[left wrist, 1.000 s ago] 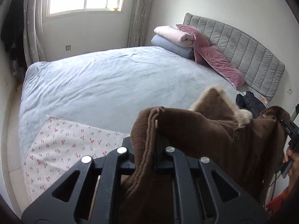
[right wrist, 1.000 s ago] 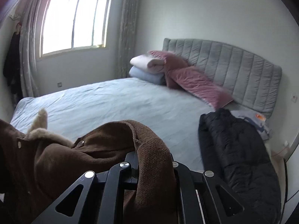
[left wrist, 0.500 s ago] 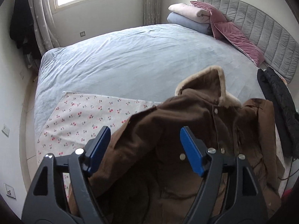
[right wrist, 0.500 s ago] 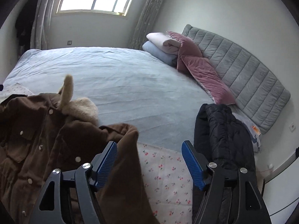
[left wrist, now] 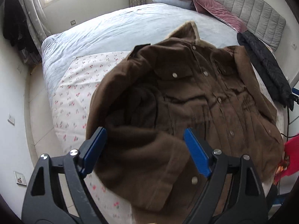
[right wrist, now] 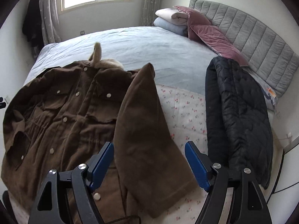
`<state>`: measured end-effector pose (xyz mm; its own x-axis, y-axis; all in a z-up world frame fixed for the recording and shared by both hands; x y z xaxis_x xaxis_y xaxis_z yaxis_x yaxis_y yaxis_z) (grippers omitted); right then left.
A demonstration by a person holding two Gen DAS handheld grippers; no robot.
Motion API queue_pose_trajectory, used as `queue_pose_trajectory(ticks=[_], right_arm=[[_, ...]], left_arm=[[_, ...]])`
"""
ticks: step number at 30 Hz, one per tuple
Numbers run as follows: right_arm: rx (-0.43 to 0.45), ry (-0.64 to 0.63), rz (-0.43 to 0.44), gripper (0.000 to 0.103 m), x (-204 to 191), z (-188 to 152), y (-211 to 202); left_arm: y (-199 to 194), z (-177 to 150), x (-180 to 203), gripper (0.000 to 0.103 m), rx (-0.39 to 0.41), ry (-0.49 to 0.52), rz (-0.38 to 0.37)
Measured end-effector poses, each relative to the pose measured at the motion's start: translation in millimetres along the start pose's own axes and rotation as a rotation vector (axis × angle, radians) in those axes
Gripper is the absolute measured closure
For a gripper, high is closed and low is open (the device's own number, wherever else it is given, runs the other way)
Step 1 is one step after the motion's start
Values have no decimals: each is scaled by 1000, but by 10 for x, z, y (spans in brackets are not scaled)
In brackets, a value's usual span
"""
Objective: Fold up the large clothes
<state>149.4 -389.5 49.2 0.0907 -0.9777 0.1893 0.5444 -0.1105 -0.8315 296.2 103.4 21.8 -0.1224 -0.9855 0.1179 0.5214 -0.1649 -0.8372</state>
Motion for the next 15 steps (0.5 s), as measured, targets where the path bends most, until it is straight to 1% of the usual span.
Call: queue_pose_trajectory(ticks=[2, 4, 6, 8, 12, 13, 15], right_arm=[[20, 27, 57, 24, -50, -202, -171], [23, 43, 87, 23, -101, -379, -295], [27, 49, 105, 21, -172, -573, -392], [28, 44, 114, 19, -265, -777, -456], [34, 8, 99, 19, -483, -1247, -507], [37, 7, 97, 19, -525, -1360, -498], [40, 18, 97, 19, -600, -1609, -463]], left_arm=[[-140, -218, -60, 18, -15, 0, -31], [-237, -431, -137, 18, -23, -11, -57], [-295, -617, -200, 17, -36, -17, -79], [-348, -870, -271, 17, -47, -12, -108], [-330, -1319, -371, 17, -55, 10, -101], [-316, -1461, -408, 18, -51, 14, -93], [-307, -1647, -466, 17, -44, 13, -91]])
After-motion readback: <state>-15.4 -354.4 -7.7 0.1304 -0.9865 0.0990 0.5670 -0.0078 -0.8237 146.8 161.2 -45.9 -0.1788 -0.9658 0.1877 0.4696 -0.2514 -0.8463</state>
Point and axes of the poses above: each gripper's, at about its wrist camera, not at the fingertips, and y roughly the way its jaws point, x to its right, z to its top, the point moved 1 cm from there along y, roughly the way its jaws point, and after that the axes turned 13 degrees about -y, right-handed, at the moved point
